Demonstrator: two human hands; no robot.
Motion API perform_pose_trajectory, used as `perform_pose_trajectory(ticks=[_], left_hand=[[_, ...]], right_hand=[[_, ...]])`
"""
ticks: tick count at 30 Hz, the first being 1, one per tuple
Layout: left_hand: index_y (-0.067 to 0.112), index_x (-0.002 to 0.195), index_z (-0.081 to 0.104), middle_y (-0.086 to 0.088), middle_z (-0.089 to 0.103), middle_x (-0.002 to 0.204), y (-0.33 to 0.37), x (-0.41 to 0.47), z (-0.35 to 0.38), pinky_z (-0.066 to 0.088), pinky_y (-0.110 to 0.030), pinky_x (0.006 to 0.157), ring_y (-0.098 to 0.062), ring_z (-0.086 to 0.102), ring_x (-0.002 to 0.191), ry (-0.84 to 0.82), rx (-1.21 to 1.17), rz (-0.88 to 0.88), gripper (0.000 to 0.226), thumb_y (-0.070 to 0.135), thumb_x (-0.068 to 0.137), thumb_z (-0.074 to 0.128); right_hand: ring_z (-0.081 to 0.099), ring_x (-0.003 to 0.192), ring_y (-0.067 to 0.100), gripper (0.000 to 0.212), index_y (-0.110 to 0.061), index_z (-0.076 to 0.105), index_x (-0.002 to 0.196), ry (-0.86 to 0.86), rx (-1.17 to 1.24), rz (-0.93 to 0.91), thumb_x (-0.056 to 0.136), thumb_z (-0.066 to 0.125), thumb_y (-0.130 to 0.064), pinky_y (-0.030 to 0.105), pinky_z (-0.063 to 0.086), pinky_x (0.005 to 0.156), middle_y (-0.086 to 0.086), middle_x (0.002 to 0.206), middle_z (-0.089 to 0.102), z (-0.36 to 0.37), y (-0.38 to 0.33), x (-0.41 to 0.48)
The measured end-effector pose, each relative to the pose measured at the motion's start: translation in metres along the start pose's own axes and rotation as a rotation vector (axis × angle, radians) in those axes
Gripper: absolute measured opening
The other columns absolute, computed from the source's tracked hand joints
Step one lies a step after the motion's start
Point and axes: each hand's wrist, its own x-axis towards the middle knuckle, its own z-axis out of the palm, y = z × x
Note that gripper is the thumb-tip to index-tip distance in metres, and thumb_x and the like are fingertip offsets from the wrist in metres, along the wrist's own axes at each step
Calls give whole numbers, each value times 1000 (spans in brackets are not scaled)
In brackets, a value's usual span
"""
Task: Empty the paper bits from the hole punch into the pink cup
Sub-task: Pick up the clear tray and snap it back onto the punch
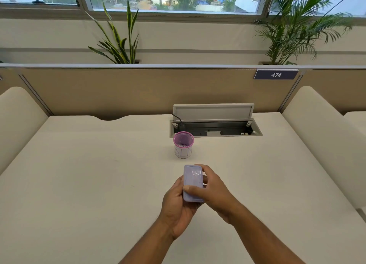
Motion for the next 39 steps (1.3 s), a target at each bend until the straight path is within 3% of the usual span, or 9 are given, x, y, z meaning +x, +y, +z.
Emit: perform_pose_trajectory(ticks=[9, 12, 15, 19, 22, 24, 28, 32, 39], left_hand=[[9, 135, 67, -31, 60, 142, 3, -4, 3, 58, -46, 96, -37, 63, 123, -31, -70, -33, 44, 29, 110, 37], [8, 132, 69, -27, 70, 128, 6, -6, 4, 62, -46, 82, -36, 72, 106, -70, -75, -23, 43, 28, 110, 38], [6, 124, 73, -23, 73, 110, 6, -6, 4, 55, -42, 74, -32, 72, 82, -88, -46, -23, 43, 30, 108, 40], [6, 128, 70, -24, 66, 112, 3, -4, 4, 49, -43, 72, -30, 60, 83, -26, -66, -23, 40, 30, 103, 50], [6, 128, 69, -22, 63, 113, 2, -4, 4, 50, -44, 73, -29, 55, 84, 0, -75, -19, 48, 31, 87, 64], [7, 127, 70, -22, 64, 112, 3, -4, 5, 50, -44, 74, -29, 55, 85, 1, -76, -13, 50, 32, 84, 65], [9, 127, 71, -19, 64, 106, 6, 0, 3, 51, -41, 74, -27, 56, 87, 4, -89, -11, 38, 28, 98, 57], [10, 137, 64, -20, 65, 119, 8, 3, -1, 58, -40, 75, -30, 61, 95, 37, -127, -11, 39, 27, 108, 46], [2, 138, 61, -22, 64, 116, 4, 8, -6, 55, -44, 84, -32, 59, 98, 56, -32, -5, 39, 22, 109, 43]], right_hand=[[70, 104, 13, 53, -38, 57, 128, 54, -96, -4, 82, 83, -39, 29, 64, 78, -9, 118, 71, 0, -3, -2], [75, 89, 18, 22, -28, 69, 117, 61, 108, 82, 100, 63, -39, 36, 63, 70, 2, 109, 77, -5, -11, -2], [71, 75, 21, 28, -12, 70, 104, 139, 116, 102, 105, 51, -33, 38, 58, 62, 12, 102, 75, -7, -17, 2], [73, 78, 19, 28, -3, 67, 95, 234, 34, 44, 102, 59, -28, 40, 62, 69, 10, 93, 77, -6, -13, 7], [73, 80, 18, 26, -3, 67, 91, 294, -52, 23, 100, 62, -27, 24, 54, 63, 9, 91, 76, -6, -10, 9], [74, 79, 17, 23, -6, 69, 91, 299, -31, 16, 100, 63, -26, 24, 52, 65, 8, 91, 76, -6, -9, 8], [70, 78, 8, 15, -17, 73, 99, 235, 37, -6, 100, 62, -27, 21, 53, 70, 2, 97, 78, -6, -8, 0], [73, 98, 4, 20, -27, 73, 116, 149, 32, -77, 99, 66, -19, 23, 60, 81, -11, 109, 78, -4, -2, -7], [69, 99, 3, 28, -24, 70, 120, 335, -291, -148, 93, 73, -29, 18, 52, 82, -17, 117, 71, -3, 11, -4]])
